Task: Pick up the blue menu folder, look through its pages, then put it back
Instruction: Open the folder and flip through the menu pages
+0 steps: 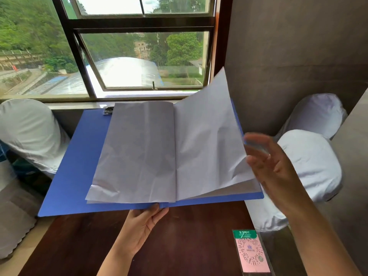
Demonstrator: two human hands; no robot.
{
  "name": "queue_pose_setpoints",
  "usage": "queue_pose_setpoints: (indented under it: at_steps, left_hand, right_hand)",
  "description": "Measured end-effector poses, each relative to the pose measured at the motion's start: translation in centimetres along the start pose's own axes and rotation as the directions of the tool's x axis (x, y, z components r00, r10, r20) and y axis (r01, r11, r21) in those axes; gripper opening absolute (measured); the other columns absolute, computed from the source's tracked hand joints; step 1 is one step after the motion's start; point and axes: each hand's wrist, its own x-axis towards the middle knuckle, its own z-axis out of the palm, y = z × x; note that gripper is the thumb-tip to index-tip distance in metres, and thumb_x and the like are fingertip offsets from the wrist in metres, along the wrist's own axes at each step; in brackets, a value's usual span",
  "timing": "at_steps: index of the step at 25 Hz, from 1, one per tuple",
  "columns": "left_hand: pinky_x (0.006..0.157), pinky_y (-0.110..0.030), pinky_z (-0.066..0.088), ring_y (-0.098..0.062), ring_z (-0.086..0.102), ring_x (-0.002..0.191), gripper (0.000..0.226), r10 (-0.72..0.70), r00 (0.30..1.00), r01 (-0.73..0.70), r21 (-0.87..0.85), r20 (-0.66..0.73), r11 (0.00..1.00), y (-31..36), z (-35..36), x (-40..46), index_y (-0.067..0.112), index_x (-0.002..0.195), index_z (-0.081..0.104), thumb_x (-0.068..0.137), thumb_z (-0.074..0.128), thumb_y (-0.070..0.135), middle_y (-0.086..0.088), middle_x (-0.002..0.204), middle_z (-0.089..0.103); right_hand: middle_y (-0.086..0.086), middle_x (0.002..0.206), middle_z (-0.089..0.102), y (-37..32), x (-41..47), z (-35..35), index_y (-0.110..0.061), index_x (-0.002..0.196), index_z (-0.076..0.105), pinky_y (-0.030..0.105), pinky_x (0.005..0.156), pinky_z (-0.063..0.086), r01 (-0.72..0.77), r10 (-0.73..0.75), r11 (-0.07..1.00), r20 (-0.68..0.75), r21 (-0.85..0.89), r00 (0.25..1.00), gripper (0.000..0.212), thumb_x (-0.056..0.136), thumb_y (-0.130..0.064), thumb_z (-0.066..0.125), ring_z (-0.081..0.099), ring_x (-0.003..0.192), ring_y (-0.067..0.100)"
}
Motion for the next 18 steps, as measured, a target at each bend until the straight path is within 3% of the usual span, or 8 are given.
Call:
queue_pose_setpoints:
  at_steps: [1, 3, 6, 8, 10, 13, 15, 18]
  left_hand:
    - [0.067, -0.031, 0.06, -0.028, 0.072, 0.089, 0.039, 0.002, 1.0, -0.002, -0.002, 0.001, 1.0, 0.0, 0.0, -0.1, 0.004, 0.111, 0.06, 0.073, 0.058, -0.006, -0.012, 0.094, 0.075]
    - [0.067, -0.032, 0.06, -0.028, 0.072, 0.089, 0.035, 0.006, 1.0, -0.006, -0.005, 0.003, 1.0, 0.0, 0.1, -0.3, 0.01, 0.102, 0.069, 0.073, 0.058, -0.006, -0.011, 0.095, 0.075]
    - [0.068, -0.032, 0.06, -0.029, 0.072, 0.089, 0.033, 0.001, 1.0, -0.001, -0.013, 0.005, 1.0, 0.0, 0.3, -0.7, 0.012, 0.098, 0.071, 0.073, 0.059, -0.005, -0.012, 0.096, 0.075]
    - [0.069, -0.032, 0.06, -0.029, 0.071, 0.09, 0.033, 0.003, 1.0, -0.003, -0.013, 0.019, 1.0, -0.1, 0.5, -1.0, 0.011, 0.099, 0.071, 0.073, 0.059, -0.004, -0.013, 0.096, 0.075]
    - [0.07, -0.032, 0.059, -0.029, 0.071, 0.092, 0.035, 0.009, 0.999, -0.009, -0.008, 0.034, 1.0, -0.1, 1.0, -1.2, 0.01, 0.104, 0.068, 0.073, 0.06, -0.004, -0.014, 0.1, 0.074]
    - [0.072, -0.032, 0.059, -0.03, 0.07, 0.094, 0.038, 0.015, 0.998, -0.016, 0.016, 0.067, 1.0, -0.2, 1.6, -1.5, 0.008, 0.109, 0.066, 0.073, 0.061, -0.003, -0.016, 0.104, 0.073]
    - [0.076, -0.032, 0.058, -0.03, 0.069, 0.098, 0.037, 0.013, 0.995, -0.018, 0.041, 0.099, 0.999, 0.0, 1.8, -1.7, 0.012, 0.109, 0.067, 0.076, 0.059, -0.002, -0.016, 0.106, 0.073]
    - [0.08, -0.033, 0.056, -0.03, 0.065, 0.106, 0.043, 0.015, 0.991, -0.02, 0.042, 0.131, 0.999, 0.3, 1.8, -2.1, 0.019, 0.119, 0.059, 0.08, 0.06, 0.001, -0.013, 0.115, 0.069]
  right_hand:
    - [-0.005, 0.113, 0.071, 0.1, 0.2, 0.8, -0.035, 0.12, 0.052, 0.02, 0.072, 0.056, -0.06, 0.05, 0.956, 0.04, 0.286, 0.998, 0.034, 0.093, -0.016, 0.046, 0.067, 0.102, 0.013]
    - [0.006, 0.12, 0.067, 0.9, 0.4, 2.6, -0.032, 0.131, 0.043, 0.025, 0.07, 0.057, -0.112, 0.106, 0.893, 0.039, 0.436, 0.994, 0.044, 0.094, -0.009, 0.04, 0.067, 0.101, 0.015]
    - [-0.026, 0.119, 0.055, 2.3, 0.7, 5.7, -0.035, 0.123, 0.041, -0.001, 0.065, 0.045, -0.051, 0.042, 0.987, -0.065, -0.152, 0.997, 0.044, 0.093, -0.003, 0.047, 0.059, 0.093, -0.015]
    - [-0.033, 0.091, 0.052, 3.1, 0.4, 8.1, -0.042, 0.102, 0.043, -0.005, 0.064, 0.037, -0.059, 0.051, 0.841, -0.029, -0.538, 0.998, 0.03, 0.087, -0.021, 0.058, 0.058, 0.09, -0.008]
    - [-0.014, 0.091, 0.059, 3.6, 0.2, 10.0, -0.032, 0.099, 0.044, 0.016, 0.082, 0.042, -0.027, 0.002, 0.726, -0.037, -0.687, 0.999, 0.034, 0.08, -0.014, 0.066, 0.056, 0.095, 0.018]
    - [0.021, 0.143, 0.041, 5.6, 0.6, 12.2, -0.026, 0.142, 0.011, 0.065, 0.106, 0.024, 0.2, -0.051, 0.373, 0.195, -0.906, 0.98, 0.077, 0.082, -0.026, 0.06, 0.033, 0.133, 0.034]
    - [0.01, 0.158, 0.005, 6.9, 1.0, 12.6, -0.038, 0.136, -0.025, 0.061, 0.111, -0.003, 0.218, 0.033, 0.222, 0.23, -0.95, 0.973, 0.077, 0.09, -0.045, 0.036, 0.003, 0.144, 0.034]
    - [0.002, 0.155, -0.017, 8.3, 1.0, 12.5, -0.042, 0.138, -0.02, 0.054, 0.107, -0.019, 0.229, 0.029, 0.196, 0.239, -0.954, 0.971, 0.066, 0.093, -0.05, 0.027, -0.018, 0.142, 0.031]
